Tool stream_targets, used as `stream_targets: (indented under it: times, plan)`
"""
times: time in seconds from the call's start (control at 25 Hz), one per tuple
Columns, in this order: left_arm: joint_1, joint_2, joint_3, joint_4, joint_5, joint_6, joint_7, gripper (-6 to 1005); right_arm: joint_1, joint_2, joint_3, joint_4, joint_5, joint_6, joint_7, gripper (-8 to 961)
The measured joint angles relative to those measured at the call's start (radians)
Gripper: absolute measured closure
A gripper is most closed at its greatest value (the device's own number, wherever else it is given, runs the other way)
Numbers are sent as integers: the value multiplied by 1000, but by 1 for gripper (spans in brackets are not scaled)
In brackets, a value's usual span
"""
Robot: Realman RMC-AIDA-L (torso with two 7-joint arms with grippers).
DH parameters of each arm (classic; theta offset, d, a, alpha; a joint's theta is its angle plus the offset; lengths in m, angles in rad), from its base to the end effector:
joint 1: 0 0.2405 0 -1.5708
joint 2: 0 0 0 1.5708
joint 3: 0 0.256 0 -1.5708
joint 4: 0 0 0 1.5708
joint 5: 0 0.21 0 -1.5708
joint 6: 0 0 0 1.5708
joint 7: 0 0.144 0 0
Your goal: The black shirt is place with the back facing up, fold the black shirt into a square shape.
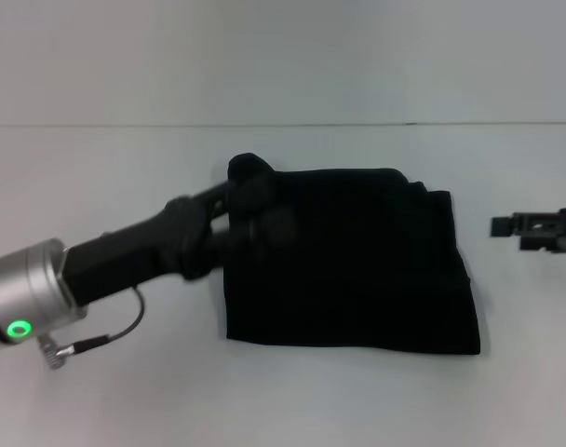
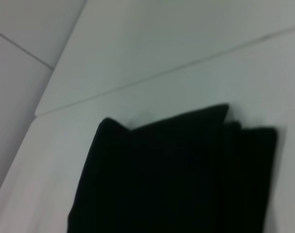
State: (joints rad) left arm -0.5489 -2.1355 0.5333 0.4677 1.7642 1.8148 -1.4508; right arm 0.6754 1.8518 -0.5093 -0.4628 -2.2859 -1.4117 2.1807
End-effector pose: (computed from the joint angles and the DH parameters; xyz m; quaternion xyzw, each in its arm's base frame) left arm -0.2195 0.3055 -0.0055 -0.8353 -0.2677 -0.4786 0.0386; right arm 0.3071 0.3789 0.0671 -0.7779 0.5853 0.1763 0.1458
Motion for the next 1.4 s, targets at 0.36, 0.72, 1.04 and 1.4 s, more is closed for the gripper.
stream_targets:
  times: [0.36,0.72,1.04,1.4]
  plan:
    - [11,9,13,86,229,-2,137,90,44,45,-68,71,-8,54,94,61]
    - [2,7,29,82,258,-57,157,90,72,71,-111,113,-9,125,127,74]
    - [-2,6,31,82,258,-59,157,90,81,86,-120,132,-9,164,142,86]
    - [-12,8,31,82,257,-82,154,91,88,102,-113,135,-3,203,141,226]
